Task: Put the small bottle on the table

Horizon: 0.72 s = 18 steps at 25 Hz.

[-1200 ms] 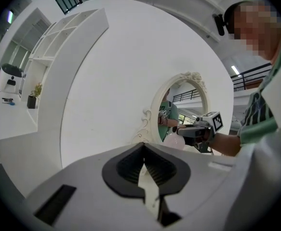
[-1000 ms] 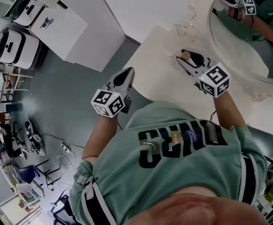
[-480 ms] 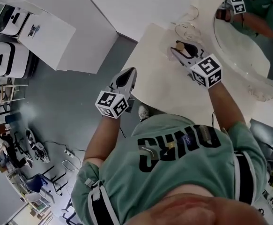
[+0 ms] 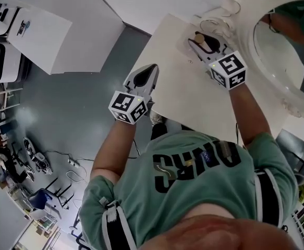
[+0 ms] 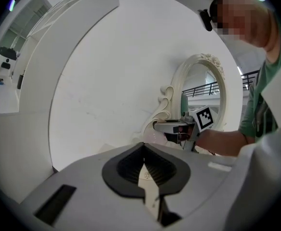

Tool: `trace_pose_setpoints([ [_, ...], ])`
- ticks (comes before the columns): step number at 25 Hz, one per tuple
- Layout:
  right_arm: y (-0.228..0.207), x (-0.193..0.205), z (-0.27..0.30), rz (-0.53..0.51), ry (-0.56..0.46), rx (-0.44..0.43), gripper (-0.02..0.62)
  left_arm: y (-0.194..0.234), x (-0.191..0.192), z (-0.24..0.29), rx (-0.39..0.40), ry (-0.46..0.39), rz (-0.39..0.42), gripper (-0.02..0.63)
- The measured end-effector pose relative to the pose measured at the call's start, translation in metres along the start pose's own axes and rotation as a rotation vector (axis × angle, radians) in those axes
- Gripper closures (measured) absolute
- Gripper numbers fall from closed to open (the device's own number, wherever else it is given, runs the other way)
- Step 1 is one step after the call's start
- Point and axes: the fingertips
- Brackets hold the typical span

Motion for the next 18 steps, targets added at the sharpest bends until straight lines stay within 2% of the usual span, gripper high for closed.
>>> trace_pose_setpoints([
  [8,-0.012,0.027,0.022,0.01,0.022,0.024,0.469,0.007,0.021,0.023,0.024,0.015,-0.017,0.597],
  [18,-0.019,0.042,0.034,0.033,0.02,0.039,0.469,0.008,0.032,0.032,0.035,0.028,-0.027,0.598],
])
Point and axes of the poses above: the fingertips, and each gripper's own axes: z forward along the fingers, y to its left, x out of its underside, and after that the axes turned 2 degrees about y, right-handed
